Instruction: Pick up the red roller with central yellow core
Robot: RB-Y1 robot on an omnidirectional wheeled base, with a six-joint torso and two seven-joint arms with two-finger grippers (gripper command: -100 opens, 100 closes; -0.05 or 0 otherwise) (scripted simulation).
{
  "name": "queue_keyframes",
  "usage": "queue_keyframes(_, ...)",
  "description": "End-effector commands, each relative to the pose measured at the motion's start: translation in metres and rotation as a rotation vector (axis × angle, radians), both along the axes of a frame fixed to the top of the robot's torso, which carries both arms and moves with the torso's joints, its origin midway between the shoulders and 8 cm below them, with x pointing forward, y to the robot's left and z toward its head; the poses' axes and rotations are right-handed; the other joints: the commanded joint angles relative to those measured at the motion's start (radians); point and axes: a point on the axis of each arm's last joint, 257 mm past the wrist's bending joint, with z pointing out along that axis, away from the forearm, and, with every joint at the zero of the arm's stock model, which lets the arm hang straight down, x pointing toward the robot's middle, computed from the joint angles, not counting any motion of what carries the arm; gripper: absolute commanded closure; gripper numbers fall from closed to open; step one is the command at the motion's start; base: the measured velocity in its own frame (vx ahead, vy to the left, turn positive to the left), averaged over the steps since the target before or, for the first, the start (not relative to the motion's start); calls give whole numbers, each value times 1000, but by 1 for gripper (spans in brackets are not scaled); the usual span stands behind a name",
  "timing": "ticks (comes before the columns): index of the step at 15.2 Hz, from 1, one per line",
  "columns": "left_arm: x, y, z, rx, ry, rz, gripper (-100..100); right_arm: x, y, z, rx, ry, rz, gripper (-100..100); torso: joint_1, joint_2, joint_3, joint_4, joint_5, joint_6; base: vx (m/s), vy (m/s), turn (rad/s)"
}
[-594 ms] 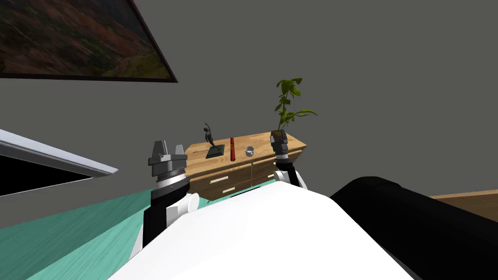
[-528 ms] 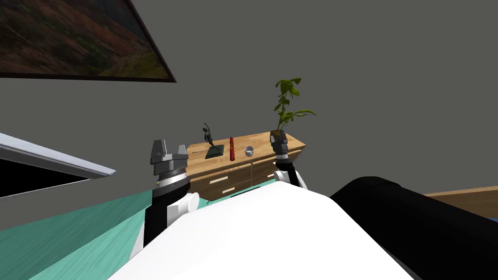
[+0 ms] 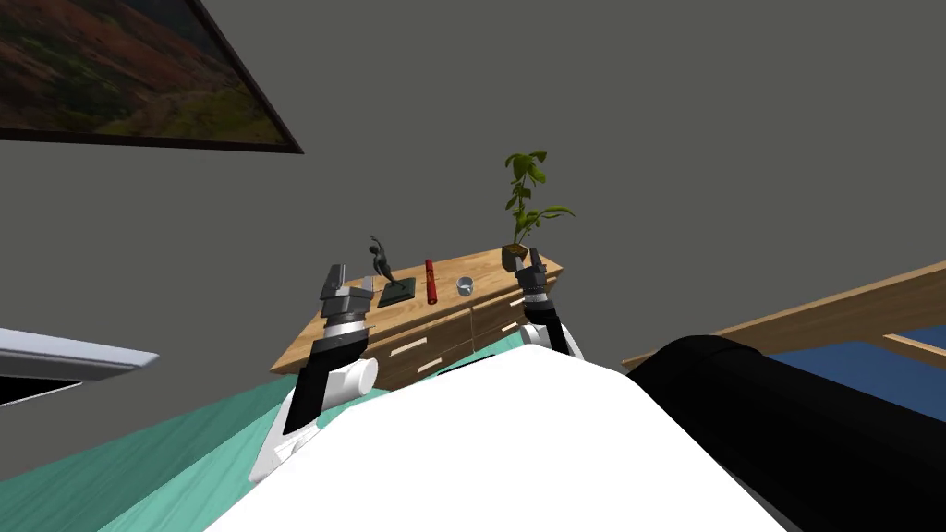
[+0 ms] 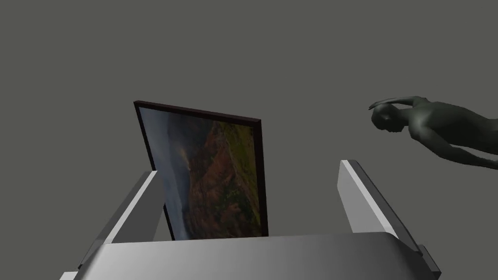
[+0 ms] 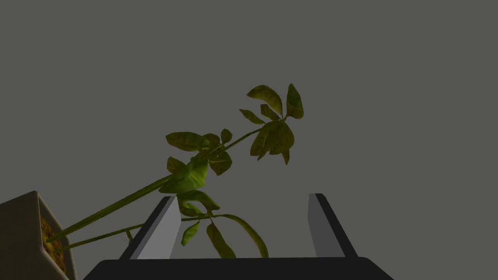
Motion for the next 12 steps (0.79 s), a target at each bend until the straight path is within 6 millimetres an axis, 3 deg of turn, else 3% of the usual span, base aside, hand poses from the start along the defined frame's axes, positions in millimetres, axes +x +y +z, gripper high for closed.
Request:
queue_keyframes(1,11,1,-9,-15,41,-23,-100,0,0,0,0,0,0,0,0,0,0,0,0,0,-23,13,-176)
queue_keyframes(2,24,3,-21,-32,83,-49,-100,0,0,0,0,0,0,0,0,0,0,0,0,0,-27,10,-224)
queue_keyframes(8,54,11,-53,-77,204,-88,-100,0,0,0,0,0,0,0,0,0,0,0,0,0,-29,12,-186)
queue_keyframes(11,79,22,-71,-113,290,-114,-100,0,0,0,0,0,0,0,0,0,0,0,0,0,-25,3,-232)
queue_keyframes(12,83,26,-85,-131,326,-109,-100,0,0,0,0,0,0,0,-1,0,0,0,0,0,-26,5,-247)
